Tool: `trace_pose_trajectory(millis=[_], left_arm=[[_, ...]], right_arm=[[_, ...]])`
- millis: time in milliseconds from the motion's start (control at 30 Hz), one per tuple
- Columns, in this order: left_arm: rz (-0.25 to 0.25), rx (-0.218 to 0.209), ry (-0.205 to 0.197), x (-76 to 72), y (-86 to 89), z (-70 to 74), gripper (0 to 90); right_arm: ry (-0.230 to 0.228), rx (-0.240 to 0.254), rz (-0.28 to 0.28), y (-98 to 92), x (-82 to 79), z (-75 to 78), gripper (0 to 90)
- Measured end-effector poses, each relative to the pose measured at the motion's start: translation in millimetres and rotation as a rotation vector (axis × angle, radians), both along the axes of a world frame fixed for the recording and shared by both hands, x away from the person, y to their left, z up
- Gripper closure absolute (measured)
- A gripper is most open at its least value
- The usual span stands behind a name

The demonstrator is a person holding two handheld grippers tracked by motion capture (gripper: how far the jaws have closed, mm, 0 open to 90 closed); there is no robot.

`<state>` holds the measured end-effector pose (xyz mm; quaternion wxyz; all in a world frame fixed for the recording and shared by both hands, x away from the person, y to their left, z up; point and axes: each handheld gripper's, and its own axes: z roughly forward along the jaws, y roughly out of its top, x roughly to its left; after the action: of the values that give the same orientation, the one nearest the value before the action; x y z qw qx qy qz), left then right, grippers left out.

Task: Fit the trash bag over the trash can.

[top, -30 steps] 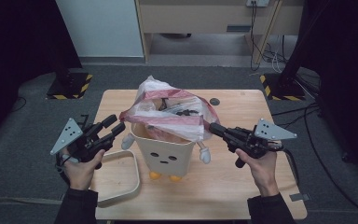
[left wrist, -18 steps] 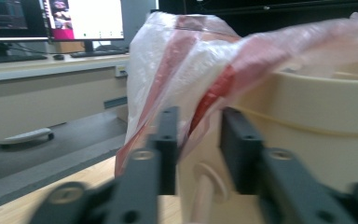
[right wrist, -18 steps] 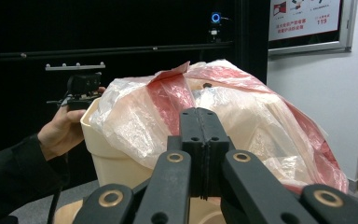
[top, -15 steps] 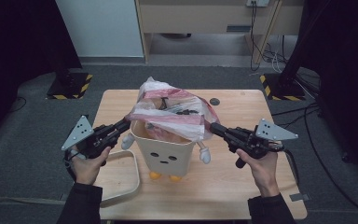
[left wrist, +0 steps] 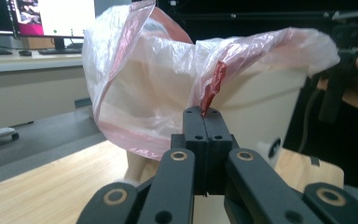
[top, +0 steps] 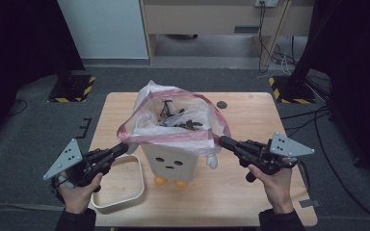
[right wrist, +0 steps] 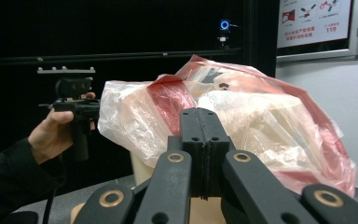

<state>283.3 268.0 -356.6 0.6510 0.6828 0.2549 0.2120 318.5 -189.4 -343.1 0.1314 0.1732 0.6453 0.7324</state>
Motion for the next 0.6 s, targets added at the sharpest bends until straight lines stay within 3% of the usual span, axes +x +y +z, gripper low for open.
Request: trace_pose_trajectory(millis=[200,367,467,600], left_arm=[[0.004,0.034,0.047,-0.4,0.2,-18.4,90.0],[0.007,0.041,0.066,3.6,-4.5,-21.2,89.3],[0.017,-0.012,0.058,3.7,-1.8,-19.5,70.9],[0.016,-0.09,0.037,-1.1,4.5,-12.7,59.6]], right_arm=[[0.026,-0.013,-0.005,-3.6,-0.8,-8.1,90.0],[0.057,-0.043,-0.014,-1.5,2.5,-20.5,90.0],[0.06,-0.05,-0.015,-0.4,2.9,-22.9,90.0],[0.05,-0.018,-0.01,-3.5,2.1,-18.6,84.5]])
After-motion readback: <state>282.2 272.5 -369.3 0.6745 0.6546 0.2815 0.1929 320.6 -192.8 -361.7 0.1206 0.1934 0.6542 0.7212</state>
